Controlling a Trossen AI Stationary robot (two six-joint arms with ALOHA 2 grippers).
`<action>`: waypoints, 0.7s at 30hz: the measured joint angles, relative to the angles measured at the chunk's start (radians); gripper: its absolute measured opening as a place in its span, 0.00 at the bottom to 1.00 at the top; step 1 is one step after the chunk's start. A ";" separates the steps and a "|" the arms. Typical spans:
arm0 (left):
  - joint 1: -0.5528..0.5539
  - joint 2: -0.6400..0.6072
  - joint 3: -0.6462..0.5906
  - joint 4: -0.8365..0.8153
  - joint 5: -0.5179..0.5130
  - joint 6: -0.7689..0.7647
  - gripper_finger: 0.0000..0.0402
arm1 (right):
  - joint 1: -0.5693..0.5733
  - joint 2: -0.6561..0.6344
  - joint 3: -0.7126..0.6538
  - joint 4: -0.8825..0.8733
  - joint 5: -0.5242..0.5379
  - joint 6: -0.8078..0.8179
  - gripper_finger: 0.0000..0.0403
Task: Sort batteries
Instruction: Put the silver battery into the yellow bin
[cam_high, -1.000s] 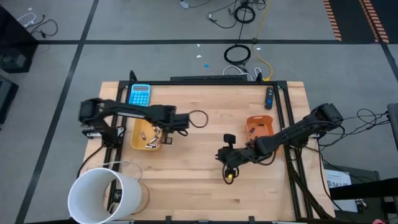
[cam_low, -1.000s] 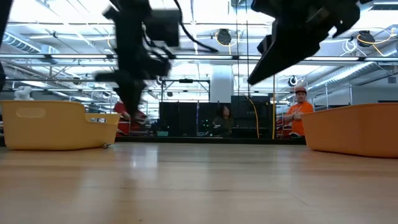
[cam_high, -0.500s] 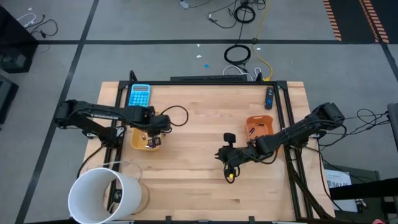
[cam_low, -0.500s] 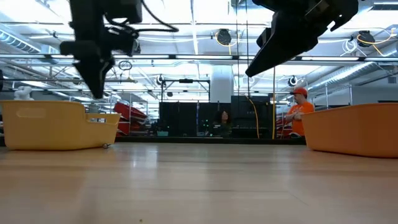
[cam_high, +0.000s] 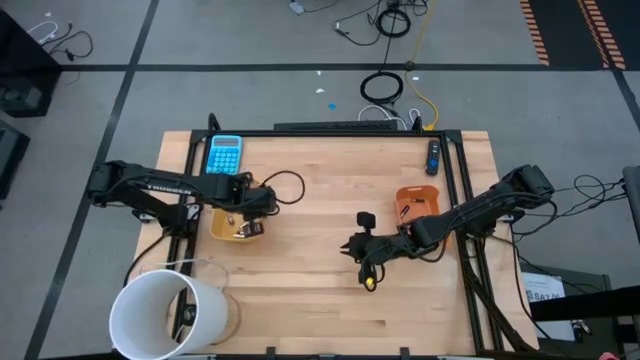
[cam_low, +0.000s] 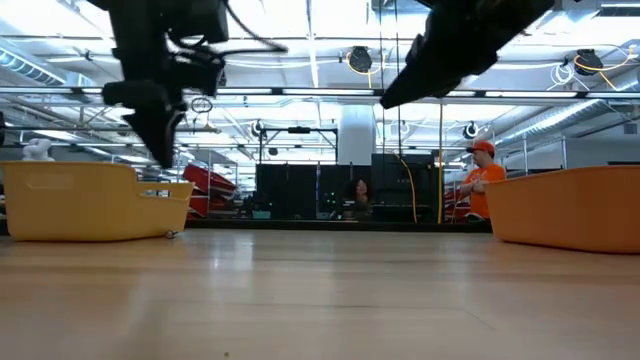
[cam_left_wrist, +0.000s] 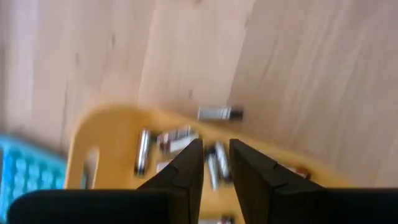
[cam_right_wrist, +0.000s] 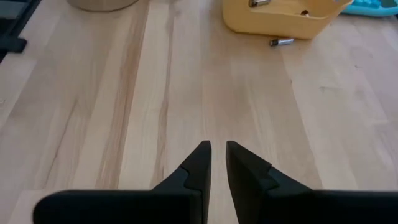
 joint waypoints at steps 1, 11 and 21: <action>-0.002 0.000 0.003 0.027 0.000 0.019 0.22 | -0.002 0.000 0.000 0.008 0.000 0.000 0.10; -0.054 0.074 0.003 0.286 0.037 0.264 0.26 | -0.006 0.000 0.000 0.024 0.000 -0.003 0.10; -0.058 0.256 0.003 0.251 0.052 0.316 0.53 | 0.008 0.022 0.000 0.028 -0.001 0.032 0.10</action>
